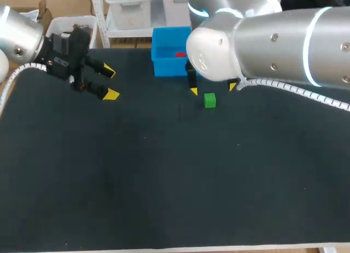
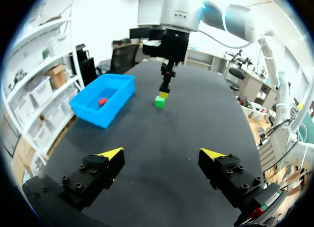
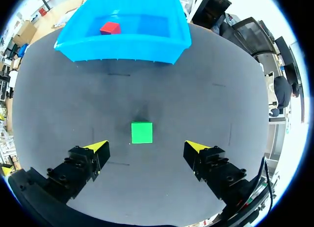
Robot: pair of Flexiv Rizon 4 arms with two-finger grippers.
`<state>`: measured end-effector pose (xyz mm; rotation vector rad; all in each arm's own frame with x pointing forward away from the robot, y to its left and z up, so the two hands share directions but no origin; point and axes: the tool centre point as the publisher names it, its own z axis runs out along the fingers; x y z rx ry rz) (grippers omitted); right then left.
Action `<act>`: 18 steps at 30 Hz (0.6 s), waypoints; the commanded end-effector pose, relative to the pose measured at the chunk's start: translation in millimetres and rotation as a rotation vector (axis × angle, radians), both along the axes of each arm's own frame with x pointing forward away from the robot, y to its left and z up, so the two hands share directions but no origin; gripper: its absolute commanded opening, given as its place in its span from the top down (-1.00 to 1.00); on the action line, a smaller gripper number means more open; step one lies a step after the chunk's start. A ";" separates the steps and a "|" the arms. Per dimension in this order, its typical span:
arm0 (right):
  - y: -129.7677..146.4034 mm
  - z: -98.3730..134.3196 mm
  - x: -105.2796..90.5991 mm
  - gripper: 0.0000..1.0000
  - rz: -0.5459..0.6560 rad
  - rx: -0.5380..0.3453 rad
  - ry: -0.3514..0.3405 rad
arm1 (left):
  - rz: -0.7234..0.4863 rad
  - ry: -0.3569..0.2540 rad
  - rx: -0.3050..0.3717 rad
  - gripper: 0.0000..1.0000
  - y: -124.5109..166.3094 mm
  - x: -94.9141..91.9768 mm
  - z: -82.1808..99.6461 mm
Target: Use the left arm to pick the red cube and place it into the blue plastic box first, then use the right arm to grasp the green cube and put it into the same blue plastic box after the first action is fully finished.
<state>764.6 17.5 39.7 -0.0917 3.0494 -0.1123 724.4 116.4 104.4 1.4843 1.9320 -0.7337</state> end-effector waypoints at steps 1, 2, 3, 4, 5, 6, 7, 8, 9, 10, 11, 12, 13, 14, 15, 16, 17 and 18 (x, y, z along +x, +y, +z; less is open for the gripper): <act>0.6 -11.0 -3.3 -1.00 0.004 0.007 -0.096 | -0.001 -0.004 -0.004 -1.00 0.7 -0.4 -1.2; 1.2 -13.3 -3.3 -1.00 0.004 0.007 -0.095 | -0.001 -0.004 -0.004 -1.00 0.7 -0.4 -1.2; 1.8 -15.7 -3.1 -1.00 0.004 0.006 -0.086 | -0.001 -0.004 -0.004 -1.00 0.7 -0.4 -1.2; 2.2 -18.1 -2.6 -1.00 0.003 0.006 -0.082 | -0.001 -0.004 -0.004 -1.00 0.7 -0.4 -1.2; 2.5 -20.2 -2.3 -1.00 0.002 0.005 -0.079 | -0.001 -0.004 -0.004 -1.00 0.7 -0.4 -1.2; 2.7 -22.4 -1.9 -1.00 0.000 0.004 -0.075 | -0.001 -0.004 -0.004 -1.00 0.7 -0.4 -1.2; 2.8 -24.3 -1.6 -1.00 -0.001 0.003 -0.071 | -0.001 -0.004 -0.004 -1.00 0.7 -0.4 -1.2; 2.7 -26.0 -1.4 -1.00 -0.003 0.002 -0.069 | -0.001 -0.004 -0.004 -1.00 0.7 -0.4 -1.2; 2.4 -27.9 -0.9 -1.00 -0.005 0.002 -0.067 | -0.001 -0.004 -0.004 -1.00 0.7 -0.4 -1.2; 2.1 -29.7 -0.2 -1.00 -0.008 0.001 -0.062 | -0.001 -0.004 -0.004 -1.00 0.7 -0.4 -1.2; 1.8 -31.2 0.9 -1.00 -0.011 0.005 -0.051 | -0.001 -0.004 -0.004 -1.00 0.7 -0.4 -1.2; 1.4 -32.3 2.1 -1.00 -0.012 0.009 -0.048 | -0.001 -0.004 -0.004 -1.00 0.7 -0.4 -1.2; 1.1 -33.2 3.4 -1.00 -0.013 0.011 -0.045 | -0.001 -0.004 -0.004 -1.00 0.7 -0.4 -1.2; 0.9 -33.9 4.6 -1.00 -0.014 0.013 -0.041 | -0.001 -0.004 -0.004 -1.00 0.7 -0.4 -1.2; 0.7 -34.4 5.4 -1.00 -0.014 0.017 -0.037 | -0.001 -0.004 -0.004 -1.00 0.7 -0.4 -1.2; 0.4 -35.1 6.4 -1.00 -0.017 0.024 -0.032 | -0.001 -0.004 -0.004 -1.00 0.7 -0.4 -1.2; 0.1 -35.6 7.1 -1.00 -0.017 0.026 -0.030 | -0.001 -0.004 -0.004 -1.00 0.7 -0.4 -1.2; 0.0 -36.4 8.0 -1.00 -0.017 0.025 -0.027 | -0.001 -0.004 -0.004 -1.00 0.7 -0.4 -1.2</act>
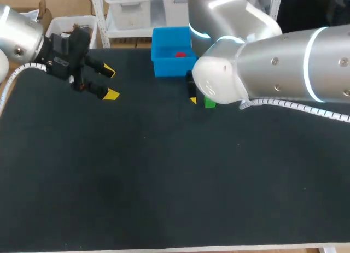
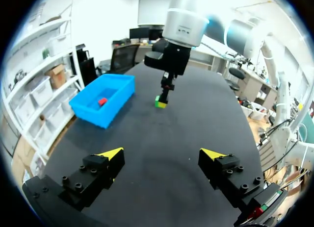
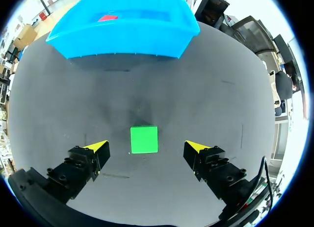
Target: Use the left arm to pick the red cube and place it into the blue plastic box first, then use the right arm to grasp the green cube and put it into the same blue plastic box after the first action is fully finished.
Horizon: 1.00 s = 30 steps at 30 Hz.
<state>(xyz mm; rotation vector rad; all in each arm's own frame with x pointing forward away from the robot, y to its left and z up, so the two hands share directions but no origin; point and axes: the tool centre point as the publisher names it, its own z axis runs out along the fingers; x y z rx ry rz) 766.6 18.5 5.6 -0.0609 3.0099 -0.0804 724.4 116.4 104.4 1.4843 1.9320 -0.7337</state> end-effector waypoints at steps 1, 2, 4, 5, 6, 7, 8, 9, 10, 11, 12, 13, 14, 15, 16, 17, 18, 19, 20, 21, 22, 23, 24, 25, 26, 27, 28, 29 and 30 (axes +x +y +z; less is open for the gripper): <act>-1.1 -2.8 6.8 -1.00 -0.003 0.003 0.019 | -0.001 -0.004 -0.004 -1.00 0.7 -0.4 -1.2; -1.3 -3.3 7.6 -1.00 -0.007 0.007 0.025 | -0.001 -0.004 -0.004 -1.00 0.7 -0.4 -1.2; -1.7 -4.1 8.9 -1.00 -0.020 -0.002 0.030 | -0.001 -0.004 -0.004 -1.00 0.7 -0.4 -1.2; -1.6 -4.4 9.4 -1.00 -0.019 -0.002 0.030 | -0.001 -0.004 -0.004 -1.00 0.7 -0.4 -1.2; -1.2 -4.5 10.0 -1.00 -0.019 -0.003 0.030 | -0.001 -0.004 -0.004 -1.00 0.7 -0.4 -1.2; -1.1 -4.6 10.3 -1.00 -0.020 -0.004 0.030 | -0.001 -0.004 -0.004 -1.00 0.7 -0.4 -1.2; -0.8 -4.7 10.7 -1.00 -0.021 -0.005 0.031 | -0.001 -0.004 -0.004 -1.00 0.7 -0.4 -1.2; -0.2 -5.4 11.2 -1.00 -0.022 -0.005 0.032 | -0.001 -0.004 -0.004 -1.00 0.7 -0.4 -1.2; 0.2 -6.1 11.6 -1.00 -0.024 -0.006 0.034 | -0.001 -0.004 -0.004 -1.00 0.7 -0.4 -1.2; 0.5 -6.3 11.6 -1.00 -0.025 -0.008 0.036 | -0.001 -0.004 -0.004 -1.00 0.7 -0.4 -1.2; 1.1 -6.6 11.7 -1.00 -0.026 -0.008 0.037 | -0.001 -0.004 -0.004 -1.00 0.7 -0.4 -1.2; 1.7 -7.0 11.7 -1.00 -0.027 -0.008 0.039 | -0.001 -0.004 -0.004 -1.00 0.7 -0.4 -1.2; 2.0 -7.3 11.7 -1.00 -0.029 -0.008 0.041 | -0.001 -0.004 -0.004 -1.00 0.7 -0.4 -1.2; 2.1 -7.5 11.7 -1.00 -0.029 -0.008 0.041 | -0.001 -0.004 -0.004 -1.00 0.7 -0.4 -1.2; 2.6 -8.1 11.7 -1.00 -0.030 -0.008 0.043 | -0.001 -0.004 -0.004 -1.00 0.7 -0.4 -1.2; 3.5 -9.4 11.6 -1.00 -0.033 -0.009 0.047 | -0.001 -0.004 -0.004 -1.00 0.7 -0.4 -1.2; 3.7 -9.9 11.6 -1.00 -0.034 -0.009 0.048 | -0.001 -0.004 -0.004 -1.00 0.7 -0.4 -1.2; 3.9 -10.4 11.5 -1.00 -0.034 -0.009 0.049 | -0.001 -0.004 -0.004 -1.00 0.7 -0.4 -1.2; 4.2 -10.9 11.4 -1.00 -0.034 -0.009 0.050 | -0.001 -0.004 -0.004 -1.00 0.7 -0.4 -1.2; 4.4 -11.4 11.4 -1.00 -0.033 -0.010 0.051 | -0.001 -0.004 -0.004 -1.00 0.7 -0.4 -1.2; 4.5 -11.6 11.3 -1.00 -0.031 -0.010 0.051 | -0.001 -0.004 -0.004 -1.00 0.7 -0.4 -1.2; 4.7 -11.8 11.1 -1.00 -0.030 -0.009 0.051 | -0.001 -0.004 -0.004 -1.00 0.7 -0.4 -1.2; 4.8 -12.4 10.8 -1.00 -0.029 -0.009 0.051 | -0.001 -0.004 -0.004 -1.00 0.7 -0.4 -1.2; 4.7 -13.0 10.5 -1.00 -0.029 -0.009 0.052 | -0.001 -0.004 -0.004 -1.00 0.7 -0.4 -1.2; 4.5 -14.2 10.2 -1.00 -0.030 -0.007 0.055 | -0.001 -0.004 -0.004 -1.00 0.7 -0.4 -1.2; 4.3 -15.5 9.9 -1.00 -0.030 -0.006 0.057 | -0.001 -0.004 -0.004 -1.00 0.7 -0.4 -1.2; 4.2 -16.6 9.7 -1.00 -0.031 -0.006 0.059 | -0.001 -0.004 -0.004 -1.00 0.7 -0.4 -1.2; 4.3 -17.5 9.2 -1.00 -0.032 -0.005 0.061 | -0.001 -0.004 -0.004 -1.00 0.7 -0.4 -1.2; 4.3 -18.3 8.6 -0.95 -0.033 -0.004 0.064 | -0.001 -0.004 -0.004 -1.00 0.7 -0.4 -1.2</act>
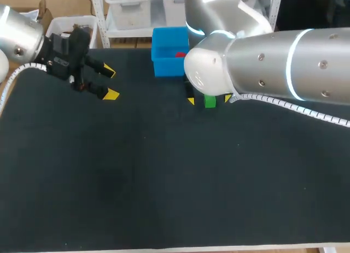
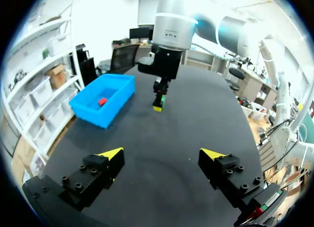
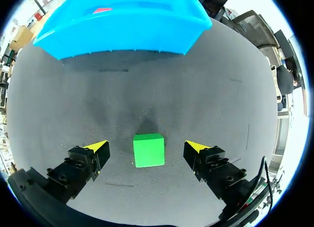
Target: Use the left arm to pick the red cube and place it into the blue plastic box first, then use the right arm to grasp the green cube and put it into the same blue plastic box after the first action is fully finished.
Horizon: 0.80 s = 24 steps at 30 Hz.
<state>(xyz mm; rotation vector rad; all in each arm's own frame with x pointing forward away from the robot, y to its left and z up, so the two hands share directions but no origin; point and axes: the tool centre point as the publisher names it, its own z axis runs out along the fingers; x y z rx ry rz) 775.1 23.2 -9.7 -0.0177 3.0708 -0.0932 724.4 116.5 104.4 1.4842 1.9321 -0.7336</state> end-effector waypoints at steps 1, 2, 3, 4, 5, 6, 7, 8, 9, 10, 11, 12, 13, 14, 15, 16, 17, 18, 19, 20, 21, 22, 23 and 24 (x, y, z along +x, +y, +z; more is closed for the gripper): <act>-0.3 -3.7 -0.3 -0.76 -0.002 0.004 0.006 | -0.001 -0.004 -0.005 -1.00 0.7 -0.4 -1.2; -0.4 -4.5 -1.0 -0.09 -0.004 0.008 0.009 | -0.001 -0.004 -0.005 -1.00 0.7 -0.4 -1.2; -0.7 -6.7 -1.4 0.07 -0.005 0.009 0.011 | -0.001 -0.004 -0.005 -1.00 0.7 -0.4 -1.2; -0.8 -8.0 -1.8 0.11 -0.006 0.009 0.013 | -0.001 -0.004 -0.005 -1.00 0.7 -0.4 -1.2; -0.8 -8.9 -2.3 0.24 -0.008 0.010 0.017 | -0.001 -0.004 -0.005 -1.00 0.7 -0.4 -1.2; -0.8 -10.0 -2.8 0.43 -0.009 0.009 0.019 | -0.001 -0.004 -0.005 -1.00 0.7 -0.4 -1.2; -0.9 -11.1 -3.3 0.59 -0.009 0.010 0.022 | -0.001 -0.004 -0.005 -1.00 0.7 -0.4 -1.2; -0.9 -12.1 -3.8 0.99 -0.009 0.010 0.024 | -0.001 -0.004 -0.005 -1.00 0.7 -0.4 -1.2; -0.8 -12.7 -4.2 1.00 -0.009 0.009 0.026 | -0.001 -0.004 -0.005 -1.00 0.7 -0.4 -1.2; -0.8 -13.1 -4.5 1.00 -0.009 0.010 0.028 | -0.001 -0.004 -0.005 -1.00 0.7 -0.4 -1.2; -0.8 -13.3 -4.9 1.00 -0.009 0.010 0.029 | -0.001 -0.004 -0.005 -1.00 0.7 -0.4 -1.2; -0.8 -13.5 -5.1 1.00 -0.009 0.010 0.030 | -0.001 -0.004 -0.005 -1.00 0.7 -0.4 -1.2; -0.9 -13.5 -5.3 1.00 -0.009 0.011 0.030 | -0.001 -0.004 -0.005 -1.00 0.7 -0.4 -1.2; -1.1 -13.5 -5.6 1.00 -0.009 0.011 0.030 | -0.001 -0.004 -0.005 -1.00 0.7 -0.4 -1.2; -1.3 -12.9 -6.2 1.00 -0.008 0.011 0.030 | -0.001 -0.004 -0.005 -1.00 0.7 -0.4 -1.2; -1.6 -11.6 -6.6 1.00 -0.008 0.010 0.029 | -0.001 -0.004 -0.005 -1.00 0.7 -0.4 -1.2; -2.1 -9.9 -7.1 1.00 -0.008 0.009 0.028 | -0.001 -0.004 -0.005 -1.00 0.7 -0.4 -1.2; -2.9 -7.2 -7.6 1.00 -0.007 0.008 0.027 | -0.001 -0.004 -0.005 -1.00 0.7 -0.4 -1.2; -4.1 -5.3 -7.9 1.00 -0.007 0.007 0.024 | -0.001 -0.004 -0.005 -1.00 0.7 -0.4 -1.2; -5.2 -3.1 -8.3 1.00 -0.007 0.006 0.022 | -0.001 -0.004 -0.005 -1.00 0.7 -0.4 -1.2; -6.2 -0.2 -9.0 1.00 -0.006 0.004 0.020 | -0.001 -0.004 -0.005 -1.00 0.7 -0.4 -1.2; -7.5 2.8 -9.6 1.00 -0.006 0.001 0.018 | -0.001 -0.004 -0.005 -1.00 0.7 -0.4 -1.2; -9.1 5.6 -10.1 1.00 -0.006 0.000 0.015 | -0.001 -0.004 -0.005 -1.00 0.7 -0.4 -1.2; -10.7 8.9 -10.9 1.00 -0.005 -0.004 0.012 | -0.001 -0.004 -0.005 -1.00 0.7 -0.4 -1.2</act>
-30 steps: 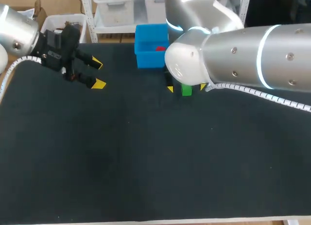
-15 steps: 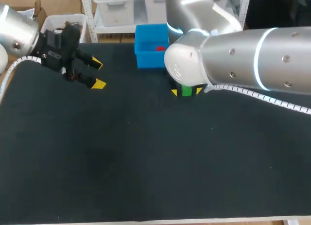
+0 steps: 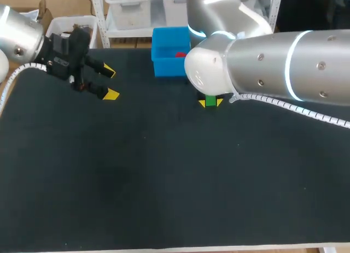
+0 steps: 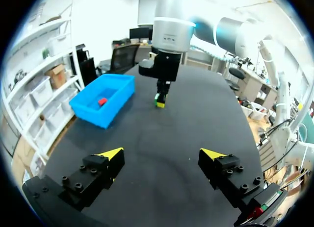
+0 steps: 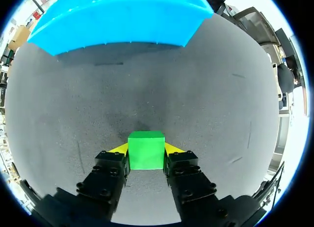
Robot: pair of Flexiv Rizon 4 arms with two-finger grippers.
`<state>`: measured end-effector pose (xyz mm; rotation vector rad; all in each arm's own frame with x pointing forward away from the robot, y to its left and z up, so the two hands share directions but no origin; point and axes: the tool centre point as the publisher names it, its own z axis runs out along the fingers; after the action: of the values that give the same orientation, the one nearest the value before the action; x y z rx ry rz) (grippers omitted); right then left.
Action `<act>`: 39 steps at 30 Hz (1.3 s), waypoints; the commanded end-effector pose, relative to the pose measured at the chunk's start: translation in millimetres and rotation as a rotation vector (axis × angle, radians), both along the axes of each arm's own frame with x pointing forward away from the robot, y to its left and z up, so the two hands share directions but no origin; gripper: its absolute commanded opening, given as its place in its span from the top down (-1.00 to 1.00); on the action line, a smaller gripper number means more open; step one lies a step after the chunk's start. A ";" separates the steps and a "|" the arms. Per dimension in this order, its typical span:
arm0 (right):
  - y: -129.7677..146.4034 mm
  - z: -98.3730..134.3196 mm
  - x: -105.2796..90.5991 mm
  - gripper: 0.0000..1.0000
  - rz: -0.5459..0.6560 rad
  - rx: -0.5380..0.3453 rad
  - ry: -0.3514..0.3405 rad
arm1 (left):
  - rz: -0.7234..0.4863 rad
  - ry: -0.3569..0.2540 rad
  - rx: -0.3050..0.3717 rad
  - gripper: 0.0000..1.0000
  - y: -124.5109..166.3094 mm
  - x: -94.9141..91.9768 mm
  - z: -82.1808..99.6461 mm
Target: Use the left arm to pick the red cube and place it into the blue plastic box first, then use the right arm to grasp the green cube and put it into the same blue plastic box after the first action is fully finished.
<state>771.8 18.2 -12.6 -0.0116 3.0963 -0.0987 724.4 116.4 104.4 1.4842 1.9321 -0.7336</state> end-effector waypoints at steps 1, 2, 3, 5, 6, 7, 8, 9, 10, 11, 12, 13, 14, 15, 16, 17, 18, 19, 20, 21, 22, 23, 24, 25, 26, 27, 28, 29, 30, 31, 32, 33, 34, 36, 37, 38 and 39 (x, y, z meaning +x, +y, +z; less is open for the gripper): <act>-7.1 15.0 -8.6 1.00 0.000 -0.003 -0.015 | -0.001 -0.004 -0.004 -1.00 0.7 -0.4 -1.2; -8.7 18.2 -9.5 1.00 0.000 -0.006 -0.017 | -0.001 -0.004 -0.004 -1.00 0.7 -0.4 -1.2; -10.4 21.5 -10.4 1.00 -0.001 -0.008 -0.019 | -0.001 -0.004 -0.004 -1.00 0.7 -0.4 -1.2; -13.9 27.8 -11.8 1.00 -0.004 -0.017 -0.023 | -0.001 -0.004 -0.004 -1.00 0.7 -0.4 -1.2; -15.6 30.9 -12.3 1.00 -0.005 -0.018 -0.024 | -0.001 -0.004 -0.004 -1.00 0.7 -0.4 -1.2; -16.9 34.0 -12.8 1.00 -0.006 -0.021 -0.026 | -0.001 -0.004 -0.004 -1.00 0.7 -0.4 -1.2; -18.3 37.4 -13.2 1.00 -0.007 -0.024 -0.028 | -0.001 -0.004 -0.004 -1.00 0.7 -0.4 -1.2; -19.5 41.3 -13.5 1.00 -0.008 -0.025 -0.029 | -0.001 -0.004 -0.004 -1.00 0.7 -0.4 -1.2; -20.5 45.0 -13.5 1.00 -0.009 -0.025 -0.031 | -0.001 -0.004 -0.004 -1.00 0.7 -0.4 -1.2; -21.7 48.7 -13.4 1.00 -0.008 -0.024 -0.035 | -0.001 -0.004 -0.004 -1.00 0.7 -0.4 -1.2; -22.8 52.8 -13.3 1.00 -0.008 -0.015 -0.041 | -0.001 -0.004 -0.004 -1.00 0.7 -0.4 -1.2; -23.4 56.9 -13.3 1.00 -0.005 -0.002 -0.045 | -0.001 -0.004 -0.004 -1.00 0.7 -0.4 -1.2; -24.0 61.0 -13.2 1.00 -0.001 0.010 -0.050 | -0.001 -0.004 -0.004 -1.00 0.7 -0.4 -1.2; -24.4 64.8 -12.9 1.00 -0.001 0.018 -0.053 | -0.001 -0.004 -0.004 -1.00 0.7 -0.4 -1.2; -24.4 68.2 -12.3 1.00 0.004 0.025 -0.057 | -0.001 -0.004 -0.004 -1.00 0.7 -0.4 -1.2; -24.1 71.3 -11.9 1.00 0.013 0.027 -0.063 | -0.001 -0.004 -0.004 -1.00 0.7 -0.4 -1.2; -23.5 74.4 -11.3 1.00 0.020 0.021 -0.067 | -0.001 -0.004 -0.004 -1.00 0.7 -0.4 -1.2; -23.3 77.3 -10.3 1.00 0.026 0.021 -0.070 | -0.001 -0.004 -0.004 -1.00 0.7 -0.4 -1.2; -23.1 80.4 -9.4 1.00 0.032 0.020 -0.075 | -0.001 -0.004 -0.004 -1.00 0.7 -0.4 -1.2; -22.9 84.4 -8.5 1.00 0.039 0.021 -0.082 | -0.001 -0.004 -0.004 -1.00 0.7 -0.4 -1.2; -22.9 87.7 -7.2 1.00 0.042 0.022 -0.085 | -0.001 -0.004 -0.004 -1.00 0.7 -0.4 -1.2; -22.7 91.2 -6.2 1.00 0.047 0.022 -0.090 | -0.001 -0.004 -0.004 -1.00 0.7 -0.4 -1.2; -22.9 94.6 -4.9 1.00 0.056 0.036 -0.100 | -0.001 -0.004 -0.004 -1.00 0.7 -0.4 -1.2; -23.3 97.8 -3.5 1.00 0.066 0.053 -0.106 | -0.001 -0.004 -0.004 -1.00 0.7 -0.4 -1.2; -23.9 100.5 -1.9 1.00 0.073 0.067 -0.109 | -0.001 -0.004 -0.004 -1.00 0.7 -0.4 -1.2; -24.8 103.1 0.0 1.00 0.079 0.081 -0.110 | -0.001 -0.004 -0.004 -1.00 0.7 -0.4 -1.2; -25.4 105.7 1.8 1.00 0.089 0.091 -0.113 | -0.001 -0.004 -0.004 -1.00 0.7 -0.4 -1.2; -25.4 108.2 3.4 1.00 0.096 0.094 -0.115 | -0.001 -0.004 -0.004 -1.00 0.7 -0.4 -1.2; -25.4 110.4 5.1 1.00 0.101 0.090 -0.118 | -0.001 -0.004 -0.004 -1.00 0.7 -0.4 -1.2; -25.7 112.7 7.1 1.00 0.108 0.092 -0.122 | -0.001 -0.004 -0.004 -1.00 0.7 -0.4 -1.2; -26.0 114.4 8.7 1.00 0.113 0.091 -0.124 | -0.001 -0.004 -0.004 -1.00 0.7 -0.4 -1.2; -26.5 115.8 10.5 1.00 0.116 0.090 -0.127 | -0.001 -0.004 -0.004 -1.00 0.7 -0.4 -1.2; -26.9 116.9 12.1 1.00 0.120 0.091 -0.129 | -0.001 -0.004 -0.004 -1.00 0.7 -0.4 -1.2; -27.3 119.3 15.5 1.00 0.131 0.091 -0.133 | -0.001 -0.004 -0.004 -1.00 0.7 -0.4 -1.2; -27.6 120.1 17.4 1.00 0.139 0.092 -0.133 | -0.001 -0.004 -0.004 -1.00 0.7 -0.4 -1.2; -27.8 120.9 19.3 1.00 0.148 0.095 -0.134 | -0.001 -0.004 -0.004 -1.00 0.7 -0.4 -1.2; -28.0 121.5 21.5 1.00 0.156 0.093 -0.135 | -0.001 -0.004 -0.004 -1.00 0.7 -0.4 -1.2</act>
<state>790.3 -8.5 108.3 -0.2256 2.9464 0.0440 724.4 116.4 104.4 1.4842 1.9321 -0.7337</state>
